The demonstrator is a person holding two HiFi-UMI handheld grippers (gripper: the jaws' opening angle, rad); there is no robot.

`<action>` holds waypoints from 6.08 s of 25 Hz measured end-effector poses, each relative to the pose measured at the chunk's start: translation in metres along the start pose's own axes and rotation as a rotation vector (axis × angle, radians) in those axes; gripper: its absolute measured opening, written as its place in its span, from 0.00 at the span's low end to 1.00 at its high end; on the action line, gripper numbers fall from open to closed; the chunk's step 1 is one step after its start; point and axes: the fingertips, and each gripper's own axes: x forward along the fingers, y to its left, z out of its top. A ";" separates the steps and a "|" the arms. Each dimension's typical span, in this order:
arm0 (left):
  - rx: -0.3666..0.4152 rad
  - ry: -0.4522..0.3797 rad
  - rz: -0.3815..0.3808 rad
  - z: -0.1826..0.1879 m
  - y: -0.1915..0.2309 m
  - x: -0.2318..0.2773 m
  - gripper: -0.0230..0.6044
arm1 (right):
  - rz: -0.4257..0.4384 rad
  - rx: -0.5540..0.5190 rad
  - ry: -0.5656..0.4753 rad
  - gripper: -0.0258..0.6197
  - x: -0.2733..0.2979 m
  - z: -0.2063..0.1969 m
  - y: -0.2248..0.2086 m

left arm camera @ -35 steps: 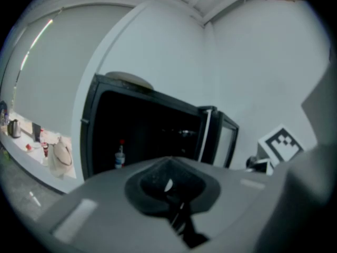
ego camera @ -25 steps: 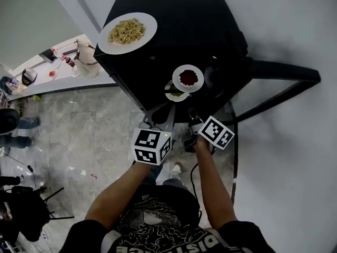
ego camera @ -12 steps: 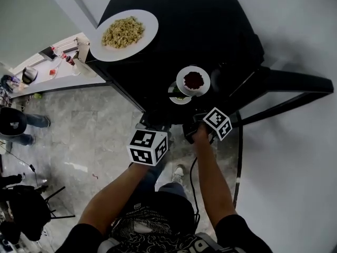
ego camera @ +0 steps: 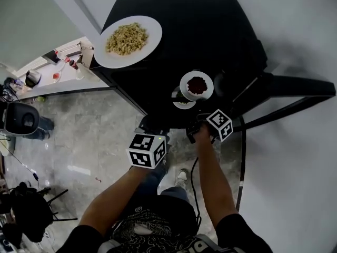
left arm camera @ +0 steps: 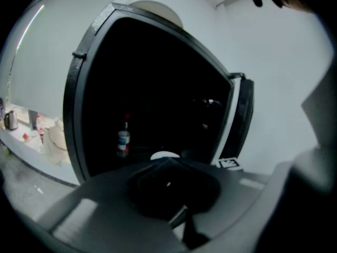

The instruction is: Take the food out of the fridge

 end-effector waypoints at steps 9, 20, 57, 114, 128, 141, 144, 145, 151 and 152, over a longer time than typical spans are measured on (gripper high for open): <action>-0.009 -0.008 0.002 -0.001 -0.001 -0.004 0.04 | 0.041 0.101 -0.016 0.07 -0.020 -0.014 0.002; -0.013 -0.002 0.020 -0.004 0.004 -0.009 0.04 | 0.070 0.187 -0.015 0.11 -0.006 -0.008 -0.004; -0.052 -0.191 0.057 0.077 -0.034 -0.073 0.04 | 0.334 0.041 0.261 0.06 -0.244 -0.025 0.221; -0.009 -0.296 -0.040 0.129 -0.080 -0.081 0.04 | 0.528 -0.174 0.101 0.17 -0.217 0.018 0.334; 0.072 -0.263 -0.021 0.112 -0.098 -0.089 0.04 | 0.244 -1.177 0.062 0.09 -0.218 -0.037 0.273; 0.092 -0.234 -0.020 0.097 -0.100 -0.094 0.04 | 0.171 -1.367 0.095 0.07 -0.212 -0.061 0.249; 0.082 -0.237 -0.015 0.095 -0.099 -0.094 0.04 | 0.173 -1.353 0.099 0.07 -0.211 -0.061 0.245; 0.076 -0.244 -0.015 0.094 -0.099 -0.094 0.04 | 0.175 -1.342 0.102 0.07 -0.211 -0.061 0.243; 0.059 -0.241 -0.012 0.085 -0.092 -0.099 0.04 | 0.181 -1.243 0.149 0.07 -0.207 -0.069 0.223; 0.057 -0.238 -0.012 0.083 -0.090 -0.100 0.04 | 0.180 -1.223 0.158 0.07 -0.206 -0.070 0.219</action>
